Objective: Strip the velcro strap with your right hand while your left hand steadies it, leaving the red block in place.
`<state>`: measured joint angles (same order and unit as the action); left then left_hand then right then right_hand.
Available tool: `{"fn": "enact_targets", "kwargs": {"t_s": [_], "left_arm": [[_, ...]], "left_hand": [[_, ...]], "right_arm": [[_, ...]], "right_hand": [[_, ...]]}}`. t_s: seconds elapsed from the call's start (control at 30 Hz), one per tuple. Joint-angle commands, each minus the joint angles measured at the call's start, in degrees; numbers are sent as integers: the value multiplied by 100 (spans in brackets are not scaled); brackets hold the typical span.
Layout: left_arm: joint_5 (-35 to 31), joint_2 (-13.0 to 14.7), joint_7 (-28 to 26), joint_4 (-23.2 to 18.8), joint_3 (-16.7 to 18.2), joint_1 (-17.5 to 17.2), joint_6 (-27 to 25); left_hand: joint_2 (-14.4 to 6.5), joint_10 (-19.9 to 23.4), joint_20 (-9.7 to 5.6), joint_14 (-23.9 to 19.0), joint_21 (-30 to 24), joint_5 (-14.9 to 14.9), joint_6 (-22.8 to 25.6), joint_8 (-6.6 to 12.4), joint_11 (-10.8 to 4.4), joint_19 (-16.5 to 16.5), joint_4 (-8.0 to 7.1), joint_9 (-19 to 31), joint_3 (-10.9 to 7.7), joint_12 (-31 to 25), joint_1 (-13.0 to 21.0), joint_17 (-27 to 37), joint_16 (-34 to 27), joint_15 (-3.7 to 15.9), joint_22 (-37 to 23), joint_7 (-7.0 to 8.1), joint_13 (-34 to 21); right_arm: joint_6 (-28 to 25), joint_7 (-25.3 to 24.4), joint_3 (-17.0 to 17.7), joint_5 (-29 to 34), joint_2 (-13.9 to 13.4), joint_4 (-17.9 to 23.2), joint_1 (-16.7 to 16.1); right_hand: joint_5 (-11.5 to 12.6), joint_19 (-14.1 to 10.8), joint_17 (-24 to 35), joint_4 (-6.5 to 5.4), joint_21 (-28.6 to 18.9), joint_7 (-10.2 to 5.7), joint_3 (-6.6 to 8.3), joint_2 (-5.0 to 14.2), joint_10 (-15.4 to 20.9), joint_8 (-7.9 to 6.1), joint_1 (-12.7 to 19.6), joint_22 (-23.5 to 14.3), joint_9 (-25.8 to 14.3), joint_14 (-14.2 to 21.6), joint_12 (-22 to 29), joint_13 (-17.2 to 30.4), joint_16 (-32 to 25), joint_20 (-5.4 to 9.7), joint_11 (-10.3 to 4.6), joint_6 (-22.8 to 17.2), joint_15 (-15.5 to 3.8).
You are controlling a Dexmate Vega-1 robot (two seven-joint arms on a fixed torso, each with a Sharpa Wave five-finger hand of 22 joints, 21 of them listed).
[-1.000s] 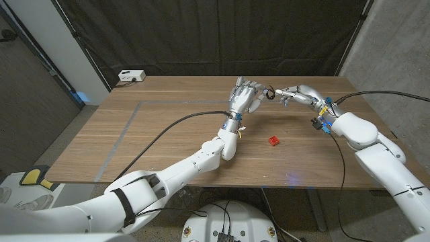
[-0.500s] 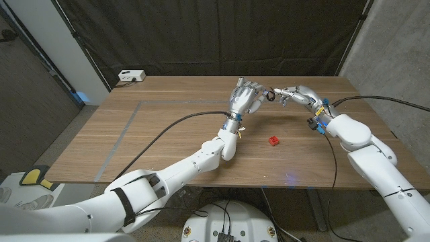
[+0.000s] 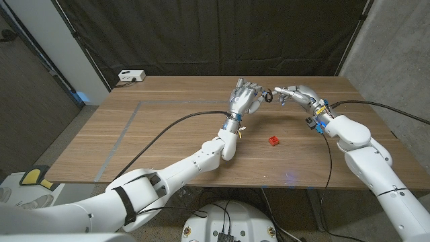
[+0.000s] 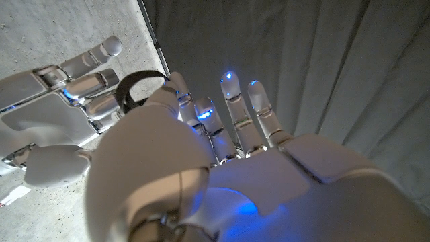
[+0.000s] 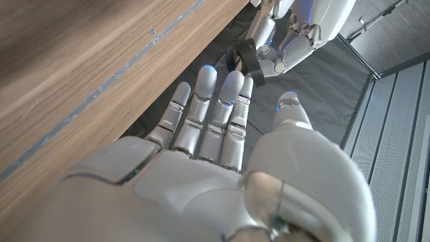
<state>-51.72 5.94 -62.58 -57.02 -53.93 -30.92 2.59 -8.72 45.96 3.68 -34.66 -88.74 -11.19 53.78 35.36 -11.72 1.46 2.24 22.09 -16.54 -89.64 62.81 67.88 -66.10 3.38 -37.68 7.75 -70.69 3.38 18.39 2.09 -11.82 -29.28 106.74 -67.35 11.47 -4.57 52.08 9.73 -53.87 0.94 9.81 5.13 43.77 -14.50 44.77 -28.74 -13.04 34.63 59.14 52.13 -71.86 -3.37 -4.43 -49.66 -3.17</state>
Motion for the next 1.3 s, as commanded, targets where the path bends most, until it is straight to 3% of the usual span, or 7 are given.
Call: {"fn": "enact_targets", "kwargs": {"t_s": [0.03,0.23,0.43,0.53,0.63,0.9,1.3], "left_arm": [[66,-58,-113,202,-79,100,49],[57,-34,-141,223,-59,100,168],[-186,-127,-141,350,222,26,493],[-230,-140,-141,382,259,26,550],[-234,-138,-141,394,265,30,568],[-72,-56,-134,419,91,119,638],[-209,-134,-141,495,237,118,754]], "left_hand": [[-33,4,12,5,-25,32,139,12,-41,20,56,41,-12,3,68,11,-33,887,-16,53,-7],[-43,-2,10,11,-25,38,152,6,-41,22,68,34,-3,4,71,5,-43,886,-15,59,-7],[-50,-7,7,19,-10,40,189,3,-41,-4,83,17,5,5,80,-5,-49,886,23,58,-6],[-53,-7,-1,19,-3,41,185,-1,-42,-5,88,17,7,5,83,-5,-53,887,36,53,-6],[-53,-9,-6,21,1,41,184,-3,-42,-16,94,16,8,6,86,-7,-55,887,49,41,-5],[-60,-19,4,32,6,37,172,13,-44,-23,105,61,14,8,91,-19,-49,886,70,2,-5],[-77,-44,9,54,14,26,180,18,-44,-50,114,89,12,8,92,-35,-16,885,122,-31,-7]], "right_arm": [[-123,693,-50,-426,24,-322,277],[-167,655,-73,-252,25,-264,285],[-348,150,-143,348,-30,72,168],[-597,-399,-165,737,86,396,7],[-667,-690,-169,833,242,541,-76],[-627,-1256,-237,925,643,647,-138],[-774,-1342,-371,1099,604,667,-65]], "right_hand": [[-5,-36,51,-42,-119,17,46,26,-61,125,157,-60,18,-61,-12,-90,-78,-12,11,156,-792],[-27,6,34,-67,-180,21,40,52,-116,195,205,-95,45,-117,-56,-202,-96,-1,24,231,-804],[-28,-49,-39,-20,-286,-20,27,-21,-139,230,346,-131,73,-104,-44,-258,-107,8,-24,232,-854],[36,-350,-49,-17,-459,-114,-113,-304,164,151,501,-67,87,157,160,-265,-288,142,-154,-92,-883],[112,-522,-68,-25,-583,-212,-165,-396,442,77,694,-23,87,398,332,-263,-424,201,-252,-399,-899],[208,-734,-142,-30,-818,-282,-160,-350,807,-3,1122,20,64,683,543,-315,-584,313,-349,-814,-913],[297,-697,75,-56,-1110,-373,-227,-442,1030,-115,1631,55,-65,814,872,-95,-872,359,-475,-1211,-923]]}}
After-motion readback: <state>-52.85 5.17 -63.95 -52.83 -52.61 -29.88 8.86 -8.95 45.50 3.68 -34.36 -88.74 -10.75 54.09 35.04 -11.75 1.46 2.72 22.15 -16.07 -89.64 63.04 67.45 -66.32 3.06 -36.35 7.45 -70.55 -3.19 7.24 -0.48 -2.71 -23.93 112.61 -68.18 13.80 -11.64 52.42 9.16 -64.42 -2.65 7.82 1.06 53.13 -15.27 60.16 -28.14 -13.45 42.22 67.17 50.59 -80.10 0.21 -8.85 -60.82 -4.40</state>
